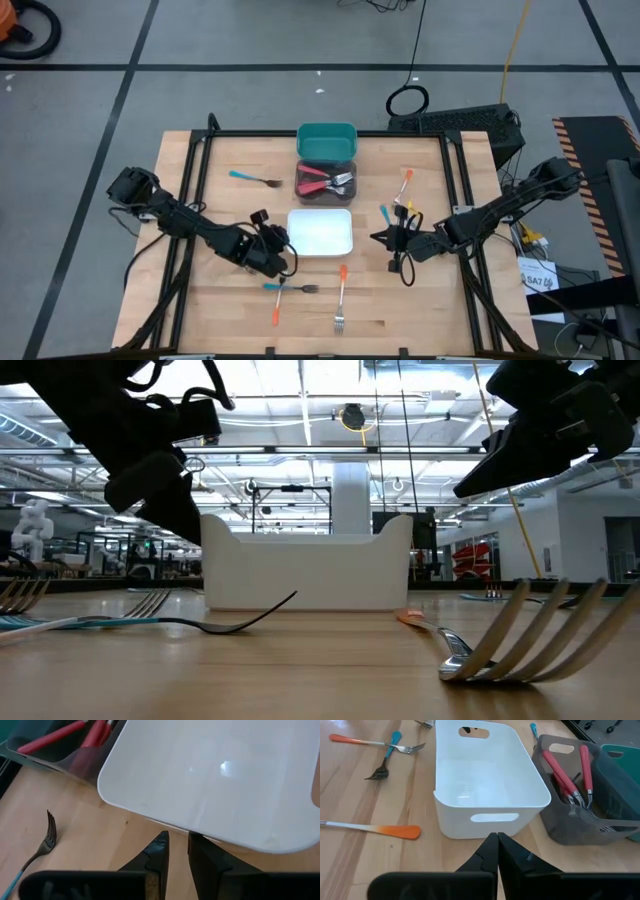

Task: Sort silverware by color (type)
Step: Adjust the bins, then put the orange fork into the white bin

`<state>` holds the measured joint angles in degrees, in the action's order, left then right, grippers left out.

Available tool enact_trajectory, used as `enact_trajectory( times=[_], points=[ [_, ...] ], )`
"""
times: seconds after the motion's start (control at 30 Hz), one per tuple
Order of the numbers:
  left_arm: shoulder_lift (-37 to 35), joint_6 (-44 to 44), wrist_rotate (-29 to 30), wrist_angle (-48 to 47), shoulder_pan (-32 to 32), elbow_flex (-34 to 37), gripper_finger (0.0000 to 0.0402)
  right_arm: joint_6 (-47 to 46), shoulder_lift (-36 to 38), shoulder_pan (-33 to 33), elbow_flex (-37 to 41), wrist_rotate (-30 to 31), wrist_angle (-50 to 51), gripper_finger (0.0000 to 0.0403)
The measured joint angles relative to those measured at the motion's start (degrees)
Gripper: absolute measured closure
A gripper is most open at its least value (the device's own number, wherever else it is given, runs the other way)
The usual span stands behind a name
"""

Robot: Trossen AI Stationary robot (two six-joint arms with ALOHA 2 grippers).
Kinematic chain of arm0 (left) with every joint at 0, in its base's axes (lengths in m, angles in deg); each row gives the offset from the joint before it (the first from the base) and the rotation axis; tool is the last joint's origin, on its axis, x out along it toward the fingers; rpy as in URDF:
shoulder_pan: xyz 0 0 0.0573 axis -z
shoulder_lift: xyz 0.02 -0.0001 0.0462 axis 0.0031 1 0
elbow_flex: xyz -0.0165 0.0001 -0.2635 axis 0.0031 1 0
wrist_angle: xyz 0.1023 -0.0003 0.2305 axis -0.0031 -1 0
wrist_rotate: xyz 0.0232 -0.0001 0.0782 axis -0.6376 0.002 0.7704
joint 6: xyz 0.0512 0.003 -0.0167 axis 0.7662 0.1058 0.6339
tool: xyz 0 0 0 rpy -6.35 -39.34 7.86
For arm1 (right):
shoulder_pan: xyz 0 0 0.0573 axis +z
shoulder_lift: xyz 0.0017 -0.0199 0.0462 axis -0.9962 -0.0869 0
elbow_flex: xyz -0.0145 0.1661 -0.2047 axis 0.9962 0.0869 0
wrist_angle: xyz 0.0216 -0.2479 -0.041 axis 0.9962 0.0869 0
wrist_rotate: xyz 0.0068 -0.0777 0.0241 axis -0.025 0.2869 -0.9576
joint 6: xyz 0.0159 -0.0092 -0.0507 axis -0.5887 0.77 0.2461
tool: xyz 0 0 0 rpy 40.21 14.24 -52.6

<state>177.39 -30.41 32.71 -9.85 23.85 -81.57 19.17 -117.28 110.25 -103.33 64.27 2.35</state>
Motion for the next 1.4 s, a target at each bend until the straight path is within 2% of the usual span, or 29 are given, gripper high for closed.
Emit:
enact_trajectory(
  times=[0.27,0.47,0.53,0.73,0.9,1.0,1.2,1.4],
  points=[
    [0.0,-0.21,-2.13,-1.19,0.37,-1.34,0.033,-0.47,0.0,0.0,0.0,-0.17,0.1,0.0398],
    [0.0,-5.7,-4.22,-14.46,2.13,-6.86,0.033,-5.25,0.0,0.86,0.0,-6.11,0.44,0.039],
    [0.0,-7.62,-4.14,-18.33,3.34,-9.43,0.033,-6.87,0.0,2.47,0.0,-6.22,-0.34,0.039],
    [0.0,-8.1,-1.77,-20.44,8.98,-13.93,0.033,-11.19,-2.3,9.07,0.0,-6.27,-7.96,0.039],
    [0.0,-8.11,0.21,-19.97,12.64,-15.62,0.033,-12.68,-9.37,13.27,-0.51,-6.16,-18.32,0.039],
    [0.0,-8.17,0.15,-19.12,13.71,-17.22,0.033,-12.71,-14.85,14.91,-4.74,-6.13,-18.51,0.039],
    [0.0,-8.11,0.15,-16.83,14.7,-22.22,0.033,-9.25,-27.04,18.17,-19.34,-6.22,-9.57,0.0384],
    [0.0,-5.31,0.13,-12.79,14.75,-24.22,0.033,-6.62,-38.11,21.86,-33.28,-5.92,-1.99,0.0352]
  ],
)
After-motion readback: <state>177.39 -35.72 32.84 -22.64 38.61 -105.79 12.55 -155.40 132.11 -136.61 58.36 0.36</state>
